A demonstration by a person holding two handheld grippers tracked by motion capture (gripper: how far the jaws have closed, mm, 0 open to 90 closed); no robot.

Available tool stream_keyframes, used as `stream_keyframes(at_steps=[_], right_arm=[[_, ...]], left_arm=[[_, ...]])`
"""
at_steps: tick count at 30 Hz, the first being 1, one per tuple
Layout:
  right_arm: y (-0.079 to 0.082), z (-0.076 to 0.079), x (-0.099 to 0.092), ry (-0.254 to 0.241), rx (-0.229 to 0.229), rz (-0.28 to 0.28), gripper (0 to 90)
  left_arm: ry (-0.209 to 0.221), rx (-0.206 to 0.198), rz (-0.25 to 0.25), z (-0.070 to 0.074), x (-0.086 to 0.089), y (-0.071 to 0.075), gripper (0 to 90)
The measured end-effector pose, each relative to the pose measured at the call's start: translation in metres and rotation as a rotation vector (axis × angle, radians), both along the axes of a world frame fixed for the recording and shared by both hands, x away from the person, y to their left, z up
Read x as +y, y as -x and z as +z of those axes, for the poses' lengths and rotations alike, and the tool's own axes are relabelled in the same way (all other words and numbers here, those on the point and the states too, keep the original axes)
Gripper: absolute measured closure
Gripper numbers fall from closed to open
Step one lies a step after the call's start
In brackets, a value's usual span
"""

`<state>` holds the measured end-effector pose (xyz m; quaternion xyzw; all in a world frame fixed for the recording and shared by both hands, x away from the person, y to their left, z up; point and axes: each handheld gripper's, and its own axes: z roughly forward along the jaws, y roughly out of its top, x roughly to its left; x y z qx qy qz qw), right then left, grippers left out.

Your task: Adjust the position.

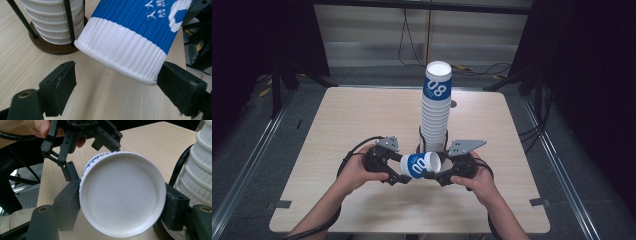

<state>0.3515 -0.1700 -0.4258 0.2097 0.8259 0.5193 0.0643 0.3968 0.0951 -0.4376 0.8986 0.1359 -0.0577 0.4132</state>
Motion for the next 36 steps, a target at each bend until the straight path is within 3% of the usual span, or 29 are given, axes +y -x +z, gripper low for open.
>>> stream_keyframes(at_steps=[13, 16, 25, 33, 36], right_arm=[[0.0005, -0.0001, 0.0007, -0.014, 0.009, 0.009, 27.5], [0.0005, -0.0003, -0.0002, -0.022, 0.014, 0.009, 27.5], [0.0001, -0.0006, -0.0013, -0.044, 0.02, 0.006, 27.5], [-0.0012, -0.0014, -0.0027, -0.07, 0.029, 0.0, 27.6], [-0.0019, -0.0028, -0.0037, -0.071, 0.035, -0.001, 27.5]], left_arm=[[0.035, -0.009, -0.001, -0.0018, 0.0001, 0.0014, 15.1], [0.026, -0.016, -0.001, 0.0, -0.0001, 0.0016, 15.1], [0.03, -0.063, -0.017, 0.0032, 0.0003, 0.0018, 13.9], [0.065, -0.084, -0.023, 0.0036, 0.0009, 0.0013, 13.7], [0.05, -0.098, -0.044, 0.004, -0.0003, 0.0015, 15.1]])
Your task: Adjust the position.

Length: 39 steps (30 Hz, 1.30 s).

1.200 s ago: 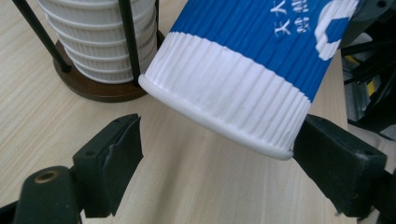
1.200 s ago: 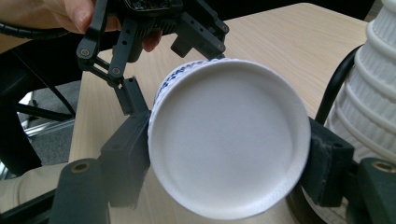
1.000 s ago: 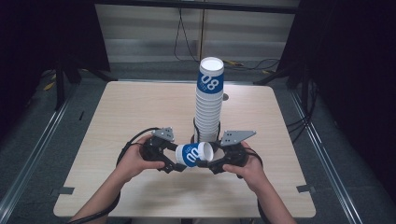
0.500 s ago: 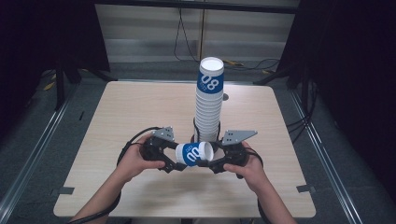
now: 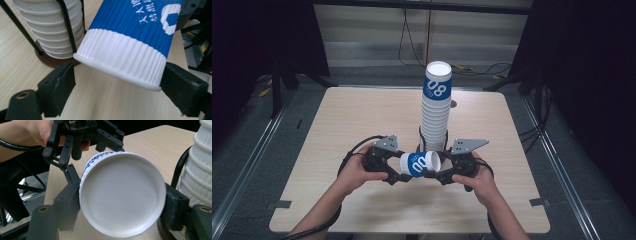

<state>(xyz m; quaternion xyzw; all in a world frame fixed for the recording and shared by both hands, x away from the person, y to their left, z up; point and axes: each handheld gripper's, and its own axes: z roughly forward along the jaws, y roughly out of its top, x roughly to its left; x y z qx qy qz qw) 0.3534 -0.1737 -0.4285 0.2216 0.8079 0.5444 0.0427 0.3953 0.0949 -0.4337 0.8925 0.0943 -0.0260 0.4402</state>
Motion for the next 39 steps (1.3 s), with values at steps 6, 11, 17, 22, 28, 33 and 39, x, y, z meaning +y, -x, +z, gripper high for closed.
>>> stream_keyframes(at_steps=[6, 11, 17, 22, 28, 33, 39], right_arm=[[0.0003, -0.0011, 0.0025, 0.005, 0.002, 0.009, 27.5], [-0.0001, -0.0007, 0.0007, -0.003, 0.002, 0.012, 27.6], [-0.0003, -0.001, 0.0013, -0.006, 0.007, 0.011, 27.7], [-0.0001, -0.0012, 0.0015, -0.005, 0.01, 0.011, 27.6], [-0.0001, -0.0006, 0.001, -0.009, 0.007, 0.011, 27.6], [-0.0003, -0.0005, 0.001, -0.008, 0.004, 0.016, 27.6], [0.0004, -0.0014, 0.003, -0.012, 0.008, 0.021, 27.6]], left_arm=[[0.008, -0.008, -0.008, 0.0007, -0.0038, 0.0004, 14.2], [0.003, -0.016, -0.016, 0.0023, -0.004, 0.0003, 14.9], [0.005, -0.038, -0.028, 0.003, -0.0031, 0.0001, 15.4], [0.01, -0.04, -0.029, 0.0027, -0.0029, 0.0004, 15.1], [0.014, -0.038, -0.028, 0.0029, -0.003, 0.0007, 14.7], [0.011, -0.039, -0.038, 0.0029, -0.0042, -0.0002, 14.1], [0.009, -0.024, -0.041, 0.0025, -0.0061, 0.0005, 13.3]])
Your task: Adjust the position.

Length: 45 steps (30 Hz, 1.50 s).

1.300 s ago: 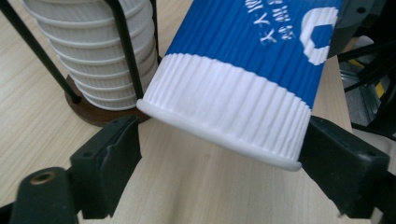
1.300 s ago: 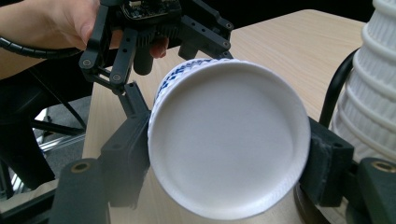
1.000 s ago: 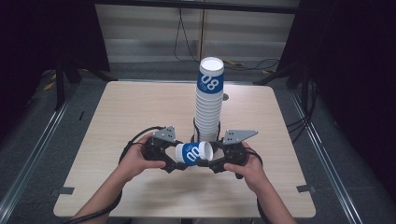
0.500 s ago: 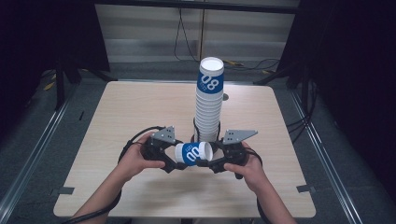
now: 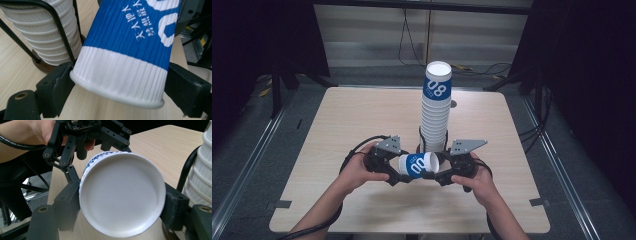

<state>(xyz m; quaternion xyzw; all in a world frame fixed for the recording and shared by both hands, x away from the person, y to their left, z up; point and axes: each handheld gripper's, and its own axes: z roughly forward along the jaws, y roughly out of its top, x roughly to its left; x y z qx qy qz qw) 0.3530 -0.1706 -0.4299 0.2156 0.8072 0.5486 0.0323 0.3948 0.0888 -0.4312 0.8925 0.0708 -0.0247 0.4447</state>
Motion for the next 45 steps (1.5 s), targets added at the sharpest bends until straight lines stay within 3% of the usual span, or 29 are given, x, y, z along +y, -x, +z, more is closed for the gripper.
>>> stream_keyframes(at_steps=[4, 13, 16, 19, 26, 39, 45], right_arm=[[0.0, 0.001, 0.0, -0.002, -0.004, 0.0, 27.6], [0.0, -0.001, 0.001, -0.005, 0.005, 0.004, 27.8], [-0.001, -0.002, 0.001, -0.024, 0.019, -0.004, 27.1], [-0.001, -0.001, 0.001, -0.017, 0.008, -0.023, 21.0], [-0.001, -0.002, 0.001, -0.001, 0.012, -0.029, 16.3], [0.0, -0.006, 0.002, 0.043, -0.001, -0.01, 15.6], [0.0, -0.006, 0.002, 0.045, 0.0, -0.006, 15.6]], left_arm=[[0.015, 0.014, 0.003, -0.001, -0.001, 0.0, 13.3], [-0.021, 0.03, -0.005, 0.0, 0.001, -0.001, 17.0], [-0.013, 0.038, 0.005, 0.002, 0.003, -0.001, 18.5], [-0.05, 0.025, -0.007, 0.007, 0.006, -0.001, 19.3], [-0.06, 0.028, 0.004, 0.011, 0.01, -0.001, 20.2], [-0.182, 0.008, -0.006, 0.023, 0.015, -0.005, 20.2], [-0.221, 0.029, 0.002, 0.027, 0.016, -0.005, 20.2]])
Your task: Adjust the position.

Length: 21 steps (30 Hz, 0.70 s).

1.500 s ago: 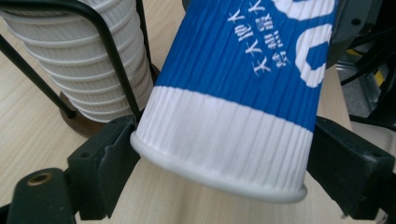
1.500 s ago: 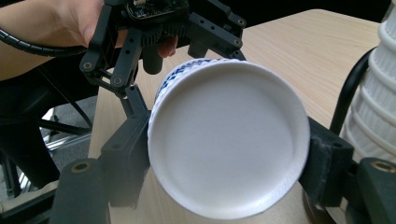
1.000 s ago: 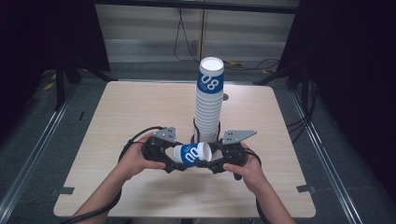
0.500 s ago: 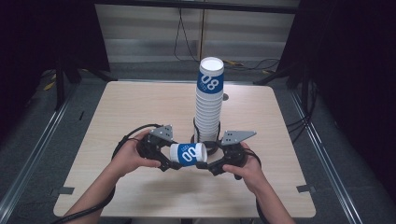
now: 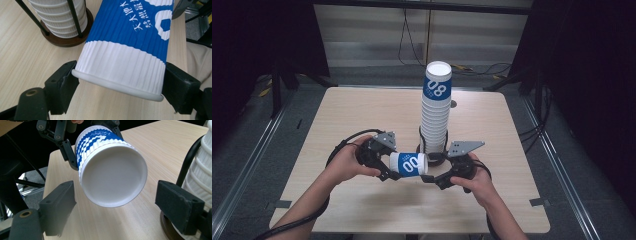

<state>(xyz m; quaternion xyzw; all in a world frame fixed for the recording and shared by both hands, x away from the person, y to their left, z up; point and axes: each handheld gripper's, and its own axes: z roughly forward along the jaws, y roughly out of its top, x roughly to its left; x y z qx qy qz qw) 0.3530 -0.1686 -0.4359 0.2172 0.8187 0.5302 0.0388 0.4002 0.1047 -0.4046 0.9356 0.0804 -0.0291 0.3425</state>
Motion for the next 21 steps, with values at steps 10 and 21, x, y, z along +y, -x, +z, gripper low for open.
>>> stream_keyframes(at_steps=[10, 21], right_arm=[[0.0001, -0.0004, -0.0001, 0.015, -0.009, 0.012, 15.6], [0.0002, -0.0015, 0.0007, 0.021, -0.008, 0.017, 15.6]], left_arm=[[-0.055, 0.03, 0.013, 0.0044, 0.0004, -0.0027, 20.1], [-0.117, 0.034, 0.001, 0.0102, -0.0009, -0.0058, 20.1]])
